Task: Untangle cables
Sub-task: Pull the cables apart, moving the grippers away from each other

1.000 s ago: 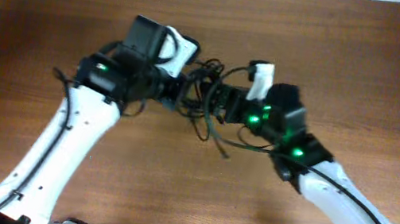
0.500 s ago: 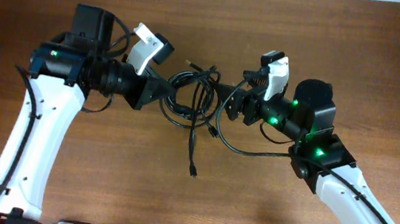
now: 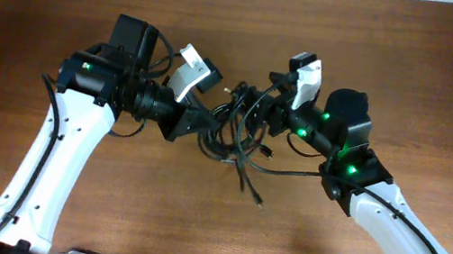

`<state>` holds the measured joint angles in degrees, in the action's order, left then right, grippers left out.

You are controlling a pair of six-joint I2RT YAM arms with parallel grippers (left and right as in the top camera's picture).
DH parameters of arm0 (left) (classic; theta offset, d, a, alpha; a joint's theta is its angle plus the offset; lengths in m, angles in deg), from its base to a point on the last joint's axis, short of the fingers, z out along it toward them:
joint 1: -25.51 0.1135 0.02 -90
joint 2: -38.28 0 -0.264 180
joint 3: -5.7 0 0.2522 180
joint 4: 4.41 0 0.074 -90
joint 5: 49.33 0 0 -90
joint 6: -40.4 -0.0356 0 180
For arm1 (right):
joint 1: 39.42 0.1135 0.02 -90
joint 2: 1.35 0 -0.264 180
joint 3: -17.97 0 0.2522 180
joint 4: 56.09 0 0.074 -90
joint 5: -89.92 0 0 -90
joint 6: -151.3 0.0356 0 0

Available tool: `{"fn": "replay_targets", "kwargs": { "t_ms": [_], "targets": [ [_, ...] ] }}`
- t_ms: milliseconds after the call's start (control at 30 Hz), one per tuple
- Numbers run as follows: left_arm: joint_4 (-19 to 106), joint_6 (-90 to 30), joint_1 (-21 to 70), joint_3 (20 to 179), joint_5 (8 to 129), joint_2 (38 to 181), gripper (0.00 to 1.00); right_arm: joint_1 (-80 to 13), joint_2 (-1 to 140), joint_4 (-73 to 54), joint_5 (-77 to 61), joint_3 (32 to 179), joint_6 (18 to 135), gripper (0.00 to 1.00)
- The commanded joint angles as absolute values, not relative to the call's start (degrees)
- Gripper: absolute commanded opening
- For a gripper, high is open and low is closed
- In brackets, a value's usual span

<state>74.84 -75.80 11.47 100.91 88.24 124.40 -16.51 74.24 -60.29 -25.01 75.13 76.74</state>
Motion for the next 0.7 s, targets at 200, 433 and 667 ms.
{"fn": "replay_targets", "kwargs": {
  "t_ms": [200,433,667],
  "targets": [
    [73.62,-78.05,10.59,101.80,92.63,122.79,0.00,-10.45,76.82,-66.43,-34.82,75.67,76.77,0.80],
    [83.85,-90.40,6.40,101.80,97.00,122.79,0.00,-16.73,83.36,-75.32,-20.59,75.67,84.85,0.67],
    [84.83,-90.42,18.13,101.80,93.05,122.79,0.00,-35.54,83.36,-59.92,-18.01,75.67,86.03,0.66]
  ]
}}
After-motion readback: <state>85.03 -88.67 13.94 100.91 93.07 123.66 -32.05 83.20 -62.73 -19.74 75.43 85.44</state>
